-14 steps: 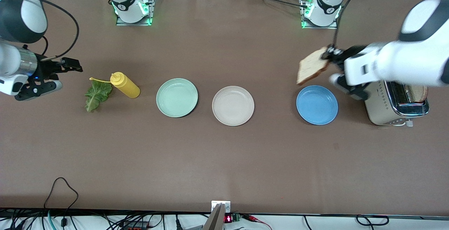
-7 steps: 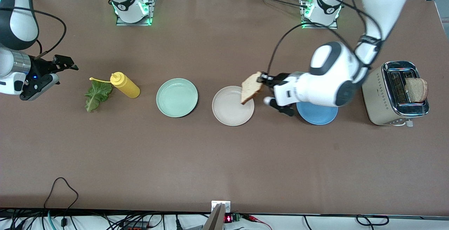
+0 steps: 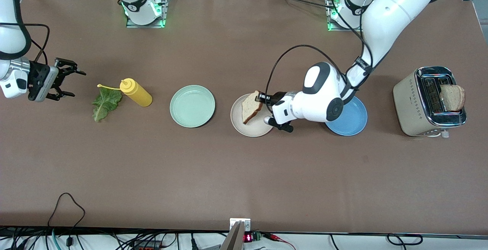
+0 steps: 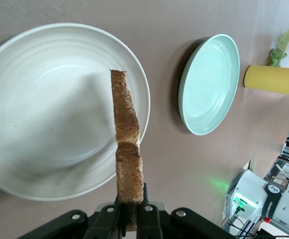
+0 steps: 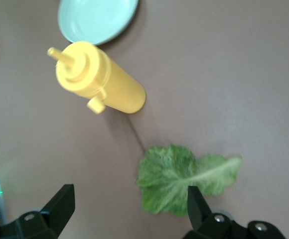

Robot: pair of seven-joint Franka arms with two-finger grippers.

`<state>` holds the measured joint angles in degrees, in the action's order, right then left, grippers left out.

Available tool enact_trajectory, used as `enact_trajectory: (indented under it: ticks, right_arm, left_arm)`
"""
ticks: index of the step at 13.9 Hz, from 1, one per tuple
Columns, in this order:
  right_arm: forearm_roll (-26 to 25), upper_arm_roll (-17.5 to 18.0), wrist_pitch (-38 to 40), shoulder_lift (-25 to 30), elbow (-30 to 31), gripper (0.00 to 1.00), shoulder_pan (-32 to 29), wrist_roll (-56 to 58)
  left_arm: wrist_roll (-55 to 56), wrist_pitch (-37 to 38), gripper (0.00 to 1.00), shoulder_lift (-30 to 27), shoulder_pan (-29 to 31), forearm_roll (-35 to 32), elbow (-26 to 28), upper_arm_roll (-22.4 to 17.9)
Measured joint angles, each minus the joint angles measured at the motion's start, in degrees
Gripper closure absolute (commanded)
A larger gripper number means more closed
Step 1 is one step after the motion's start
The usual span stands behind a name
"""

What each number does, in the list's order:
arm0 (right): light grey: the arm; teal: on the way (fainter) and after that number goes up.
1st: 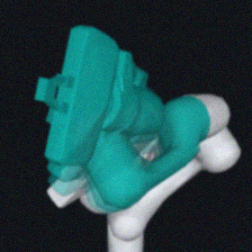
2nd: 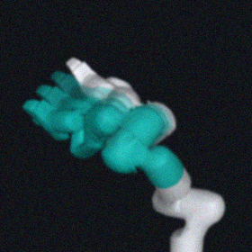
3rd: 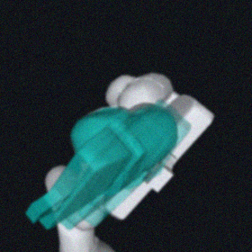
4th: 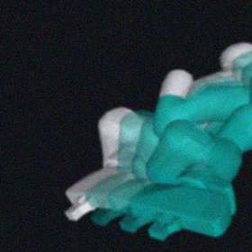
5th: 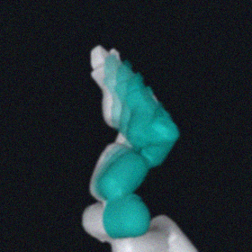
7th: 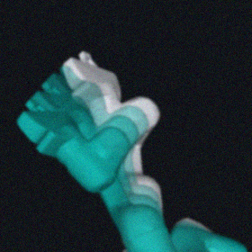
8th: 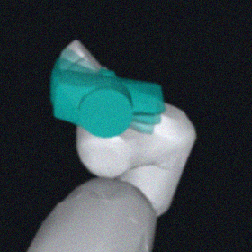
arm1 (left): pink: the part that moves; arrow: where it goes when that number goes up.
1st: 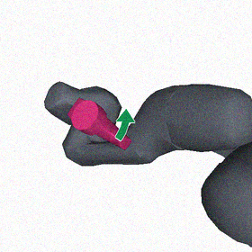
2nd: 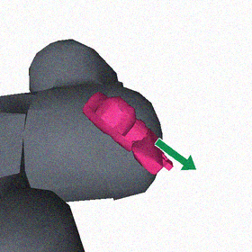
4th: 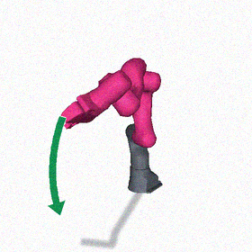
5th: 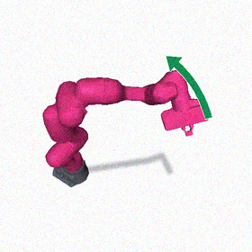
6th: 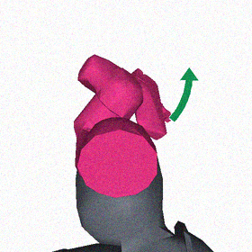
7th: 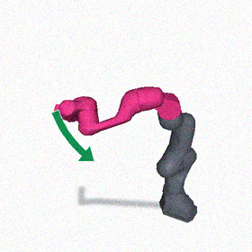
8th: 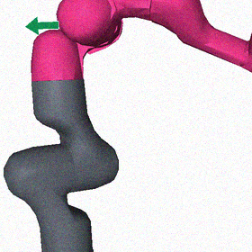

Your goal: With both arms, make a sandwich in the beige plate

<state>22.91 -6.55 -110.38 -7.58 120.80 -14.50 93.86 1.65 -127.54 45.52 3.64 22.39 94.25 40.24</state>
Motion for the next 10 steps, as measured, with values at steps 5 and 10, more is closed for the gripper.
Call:
enact_trajectory:
  ticks: [5, 10]
  right_arm:
    - [14.1, 0.0, -2.0, -0.2, 6.4, 0.0, -2.7, 24.8]
    - [25.6, 0.1, -1.9, -4.8, 9.2, 0.0, -4.2, 42.5]
  left_arm:
    - [-0.1, -1.7, 0.97, 2.8, 0.0, 0.0, -0.4, -0.4]
    - [-0.2, -3.1, 0.0, 6.0, 0.0, 0.0, -1.6, -0.6]
